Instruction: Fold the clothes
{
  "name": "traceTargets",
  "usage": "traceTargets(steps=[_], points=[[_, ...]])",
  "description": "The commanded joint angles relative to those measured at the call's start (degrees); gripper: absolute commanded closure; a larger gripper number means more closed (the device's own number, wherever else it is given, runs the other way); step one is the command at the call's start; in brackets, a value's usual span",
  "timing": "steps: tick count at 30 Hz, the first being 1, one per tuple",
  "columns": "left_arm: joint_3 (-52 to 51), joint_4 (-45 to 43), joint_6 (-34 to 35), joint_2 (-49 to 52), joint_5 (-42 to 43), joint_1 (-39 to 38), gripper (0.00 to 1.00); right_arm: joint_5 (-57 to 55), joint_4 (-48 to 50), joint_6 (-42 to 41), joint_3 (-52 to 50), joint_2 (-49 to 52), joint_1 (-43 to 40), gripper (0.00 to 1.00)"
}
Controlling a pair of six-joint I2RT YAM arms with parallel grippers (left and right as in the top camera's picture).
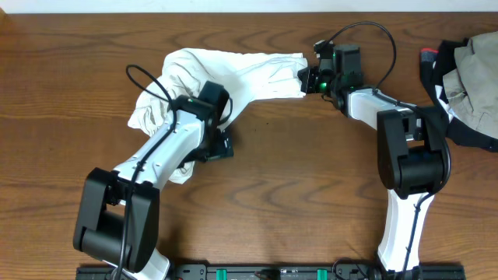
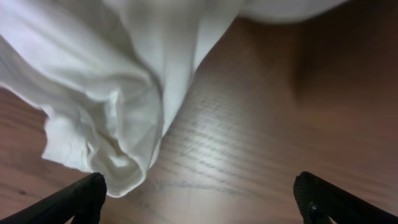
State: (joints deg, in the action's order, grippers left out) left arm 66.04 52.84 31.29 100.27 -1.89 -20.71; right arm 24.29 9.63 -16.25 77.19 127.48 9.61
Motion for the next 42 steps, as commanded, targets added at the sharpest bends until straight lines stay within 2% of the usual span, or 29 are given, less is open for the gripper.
traceTargets(steps=[1,12,13,21,27,35,42], points=[[-2.73,-1.36,0.7,-0.17,-0.72,0.79,0.02,-0.07,-0.5,0.46,0.83,1.27,-0.02,0.99],[-4.13,-4.13,-1.88,-0.17,-0.66,1.73,0.01,-0.07,-1.57,0.48,0.83,1.27,-0.04,0.99],[-4.33,-4.26,-1.88,-0.17,-0.63,1.73,0.03,-0.07,-1.57,0.46,0.83,1.27,-0.07,0.99],[-5.95,-5.88,-1.92,-0.17,-0.04,1.73,0.46,-0.07,-1.97,0.48,0.83,1.22,-0.24,0.99],[-4.66,-6.67,-4.68,-0.33,-1.25,1.75,0.94,0.28,-3.26,0.44,0.83,-1.92,-1.88,0.99],[-1.2,-5.14,-4.74,-5.6,-1.79,1.73,0.94,0.39,-13.53,0.94,0.83,-12.07,-4.85,0.99],[-1.18,-3.15,-5.14,-17.4,-1.81,1.75,0.94,0.83,-22.95,0.92,0.83,-22.6,-5.38,0.99]])
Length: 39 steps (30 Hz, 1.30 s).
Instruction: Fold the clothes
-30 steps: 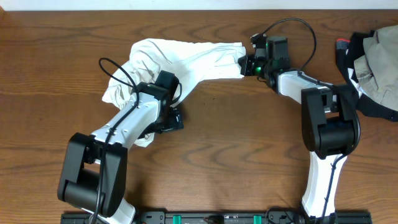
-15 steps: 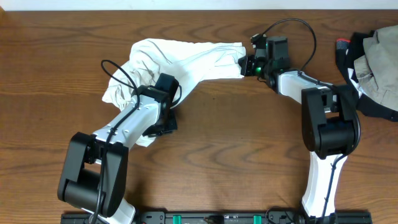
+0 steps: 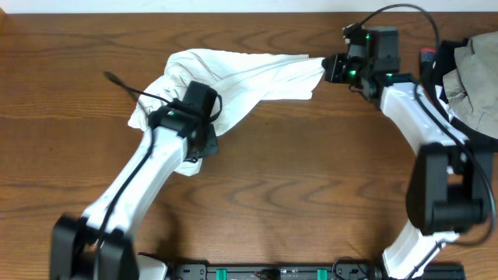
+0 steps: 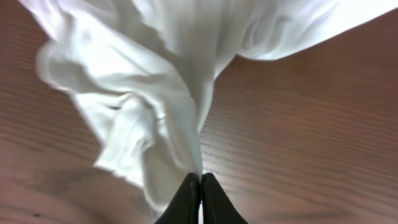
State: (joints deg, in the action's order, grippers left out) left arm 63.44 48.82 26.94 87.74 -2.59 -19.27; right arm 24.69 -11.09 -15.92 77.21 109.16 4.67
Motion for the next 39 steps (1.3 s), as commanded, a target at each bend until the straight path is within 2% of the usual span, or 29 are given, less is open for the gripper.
traceTargets(steps=[1,10,14,15,17,19,20,25,33,39], points=[[1.42,1.29,-0.81,-6.54,-1.11,0.31,0.94,0.42,-3.8,0.59,0.81,-5.86,-0.44,0.99],[1.42,4.57,-0.79,-21.24,-4.96,0.35,0.94,-1.36,-17.0,1.18,0.81,-20.83,-2.93,0.99],[1.4,5.27,-0.48,-25.22,-3.85,0.33,0.94,-1.36,-20.74,1.25,0.81,-25.18,-4.83,0.99],[1.4,5.97,-0.5,-25.29,-2.27,0.33,0.9,-1.36,-21.53,1.7,0.81,-26.01,-5.27,0.99],[0.96,7.32,-0.55,-24.37,-0.98,0.33,0.6,-1.36,-22.56,2.36,0.81,-26.6,-5.64,0.99],[0.02,8.98,-0.55,-22.21,-0.81,0.33,0.09,-1.36,-23.39,2.36,0.81,-26.64,-5.68,0.99],[-0.59,9.53,-0.72,-20.57,0.0,0.33,0.0,-1.36,-23.71,2.34,0.79,-26.51,-5.66,0.99],[-2.14,7.54,-9.07,-10.75,11.69,0.02,0.02,-1.36,-24.2,2.34,0.79,-26.12,-5.68,0.99],[-2.14,2.78,-12.85,2.84,12.26,-1.73,0.02,-3.17,-24.48,3.41,0.79,-26.1,-5.68,0.99],[-2.14,2.49,-13.44,7.32,12.55,-5.29,0.02,-4.39,-24.39,3.65,0.79,-25.9,-5.68,0.99]])
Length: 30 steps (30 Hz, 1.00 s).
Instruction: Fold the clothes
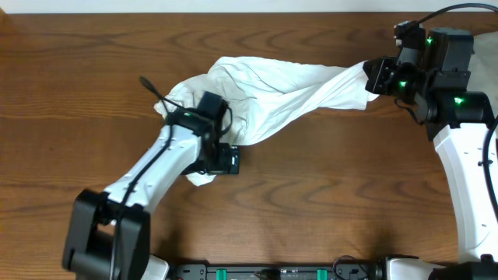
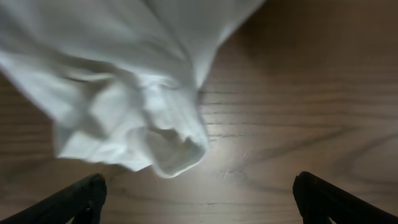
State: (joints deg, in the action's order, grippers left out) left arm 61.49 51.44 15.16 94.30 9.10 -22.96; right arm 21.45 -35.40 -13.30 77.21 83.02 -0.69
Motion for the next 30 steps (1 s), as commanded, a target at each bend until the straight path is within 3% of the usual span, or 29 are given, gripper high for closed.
traceTargets(steps=[1,9,15,30], points=[[-0.2,-0.68,-1.66,0.76,0.76,-2.4,0.02,-1.16,-0.07,1.03,0.79,0.24,-0.33,0.99],[-0.15,-3.15,-1.77,0.81,0.28,-6.38,0.02,-1.97,-0.24,1.62,0.76,0.63,-0.33,0.99],[-0.48,-3.63,0.52,1.51,-6.45,-6.36,0.02,-1.97,-0.46,1.64,0.74,0.63,-0.33,0.99],[-0.63,-7.04,0.55,8.35,-7.65,-5.4,0.01,-1.99,-0.92,2.73,0.74,0.63,-0.33,0.99]])
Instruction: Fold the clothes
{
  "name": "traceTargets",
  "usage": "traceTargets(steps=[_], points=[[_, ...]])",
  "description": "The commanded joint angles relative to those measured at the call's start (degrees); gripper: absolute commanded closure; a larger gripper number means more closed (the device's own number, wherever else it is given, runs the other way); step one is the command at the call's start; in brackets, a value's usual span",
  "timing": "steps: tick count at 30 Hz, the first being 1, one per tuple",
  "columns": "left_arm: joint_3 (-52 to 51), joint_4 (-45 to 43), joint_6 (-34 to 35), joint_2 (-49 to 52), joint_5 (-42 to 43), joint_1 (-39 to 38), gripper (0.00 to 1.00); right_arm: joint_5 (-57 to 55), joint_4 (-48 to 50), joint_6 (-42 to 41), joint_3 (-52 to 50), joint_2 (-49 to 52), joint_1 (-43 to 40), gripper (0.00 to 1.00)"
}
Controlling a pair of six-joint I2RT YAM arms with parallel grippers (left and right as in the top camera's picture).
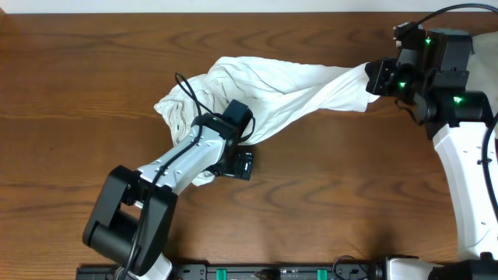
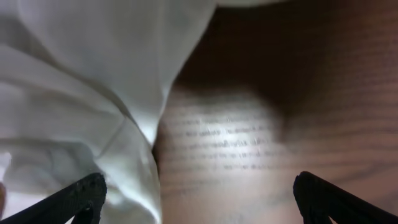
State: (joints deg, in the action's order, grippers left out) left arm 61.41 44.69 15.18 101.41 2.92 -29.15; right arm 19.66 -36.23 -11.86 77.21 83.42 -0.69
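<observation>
A white garment (image 1: 272, 89) lies stretched across the wooden table (image 1: 327, 187), from a bunched left end to a drawn-out right end. My right gripper (image 1: 372, 78) is shut on that right end, at the back right. My left gripper (image 1: 241, 162) sits low at the garment's near edge and is open. In the left wrist view the left gripper (image 2: 199, 205) spans bare wood, with the cloth (image 2: 93, 93) filling the left side. Its left finger (image 2: 87, 194) lies against the cloth and its right finger (image 2: 326, 198) is over the table.
A black cable (image 1: 185, 87) loops from the left arm over the bunched cloth. A black rail (image 1: 272, 272) runs along the table's front edge. The right arm's white links (image 1: 467, 171) stand along the right side.
My left gripper has shifted a little to the right along the garment's near edge and is still open. The cloth now sits closer to its left finger. The right arm has not moved.
First the garment lay bunched at the left, my right gripper holding its end near the middle and the left open beside it. Then the left was shut on a fold, the right farther right. Later the left was open and the garment stretched out, as now.
</observation>
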Motion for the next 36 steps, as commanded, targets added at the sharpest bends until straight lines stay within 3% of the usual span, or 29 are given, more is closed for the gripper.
traceTargets(steps=[1,3,7,11,16,26,36], points=[[-0.55,-0.35,0.52,1.62,-1.46,0.96,0.01,-0.2,-0.13,1.31,0.74,0.24,-0.33,0.99],[-0.55,-0.31,0.5,2.14,-1.44,1.2,0.01,-0.17,-0.28,1.73,0.74,0.24,-0.33,0.99],[-0.55,-0.46,0.5,2.43,-1.44,1.2,0.15,-0.2,-0.42,1.73,0.74,0.24,-0.33,0.99],[-0.55,-0.48,0.5,2.43,-1.44,1.2,0.42,-0.2,-0.46,1.73,0.74,0.24,-0.33,0.99],[-0.55,-0.46,-0.17,2.43,-1.51,1.22,0.94,-0.22,-0.48,1.92,0.74,0.24,-0.33,0.99],[5.11,3.8,-0.11,-3.78,-5.33,1.92,0.94,-1.88,-0.46,2.12,0.74,0.22,-0.85,0.99],[7.8,7.8,-0.11,-27.17,-5.35,8.35,0.94,-1.92,-3.61,2.73,0.74,-3.72,-3.63,0.99]])
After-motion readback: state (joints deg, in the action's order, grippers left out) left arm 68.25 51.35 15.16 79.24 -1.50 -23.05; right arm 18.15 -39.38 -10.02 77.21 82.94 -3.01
